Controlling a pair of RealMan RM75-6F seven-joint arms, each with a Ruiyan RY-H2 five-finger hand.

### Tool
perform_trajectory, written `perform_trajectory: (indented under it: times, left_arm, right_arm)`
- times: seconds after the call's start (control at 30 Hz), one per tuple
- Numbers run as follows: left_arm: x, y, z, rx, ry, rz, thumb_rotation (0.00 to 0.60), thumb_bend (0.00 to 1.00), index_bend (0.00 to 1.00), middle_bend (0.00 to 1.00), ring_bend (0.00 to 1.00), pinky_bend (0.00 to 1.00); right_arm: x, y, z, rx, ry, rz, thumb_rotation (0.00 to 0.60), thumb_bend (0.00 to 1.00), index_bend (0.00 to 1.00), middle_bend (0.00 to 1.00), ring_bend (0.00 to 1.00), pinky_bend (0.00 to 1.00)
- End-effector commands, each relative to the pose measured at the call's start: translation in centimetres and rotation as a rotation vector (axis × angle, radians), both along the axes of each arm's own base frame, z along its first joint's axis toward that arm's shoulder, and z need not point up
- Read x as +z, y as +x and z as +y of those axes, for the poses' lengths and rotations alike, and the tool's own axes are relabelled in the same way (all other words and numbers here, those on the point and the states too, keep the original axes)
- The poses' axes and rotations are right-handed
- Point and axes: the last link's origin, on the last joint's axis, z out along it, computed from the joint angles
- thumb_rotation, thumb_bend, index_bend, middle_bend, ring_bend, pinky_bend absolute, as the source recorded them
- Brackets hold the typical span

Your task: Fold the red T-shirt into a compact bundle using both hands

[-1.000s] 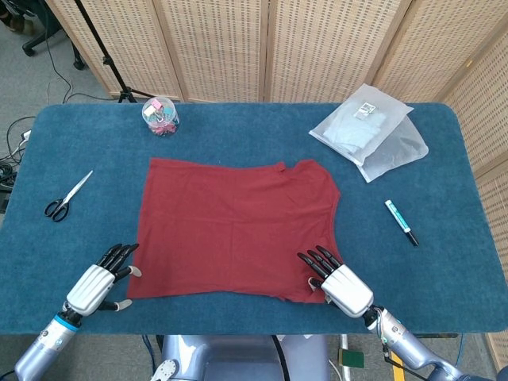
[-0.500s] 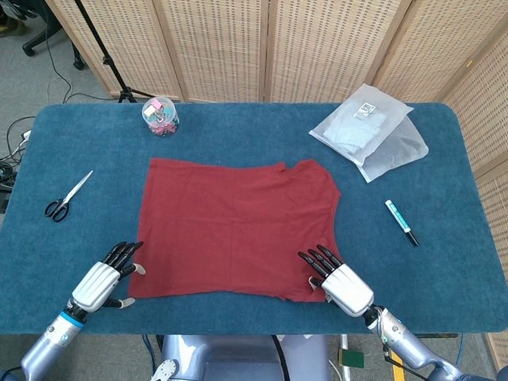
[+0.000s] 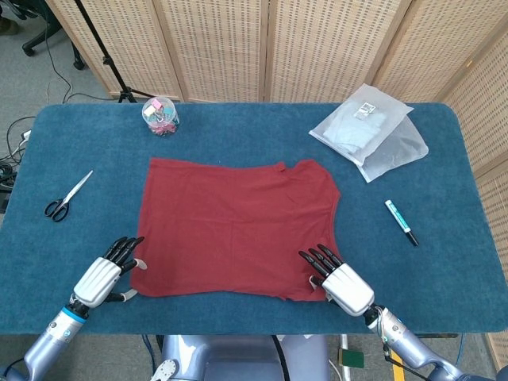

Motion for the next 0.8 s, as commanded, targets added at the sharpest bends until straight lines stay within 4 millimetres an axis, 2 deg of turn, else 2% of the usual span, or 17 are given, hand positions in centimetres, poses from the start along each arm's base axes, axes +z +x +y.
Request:
perform_trajectory:
  times: [0.03,0.23,0.4,0.63,0.8]
  left_arm:
    - [0.04,0.03,0.11,-0.001,-0.001,0.002,0.6,0.2,0.42,0.0,0.0,0.0]
    - [-0.22,0.14,0.12,0.004,-0.018,-0.001,0.6,0.21,0.44,0.0,0.0,0.0]
    - [-0.33,0.15,0.07,0.004,-0.028,0.0,0.6,0.29,0.49,0.0,0.0,0.0]
    - [-0.59,0.01,-0.05,0.019,-0.039,0.001,0.6,0.34,0.52,0.0,0.0,0.0]
    - [-0.79,0.04,-0.17,0.027,-0.051,-0.011,0.6,0.39,0.6,0.0,0.0,0.0]
  right_arm:
    - [-0.01,0.0,-0.03,-0.001,0.0,0.0,0.6,0.82,0.56,0.03,0.0,0.01]
    - [0.09,-0.03,-0.11,-0.004,-0.002,0.0,0.6,0.83,0.56,0.03,0.0,0.01]
    - [0.12,-0.07,-0.17,-0.006,-0.003,0.001,0.6,0.83,0.56,0.03,0.0,0.01]
    - [0.1,-0.1,-0.2,-0.006,-0.002,0.002,0.6,0.83,0.56,0.03,0.0,0.01]
    - [0.1,-0.13,-0.22,-0.009,-0.002,0.002,0.6,0.83,0.56,0.03,0.0,0.01]
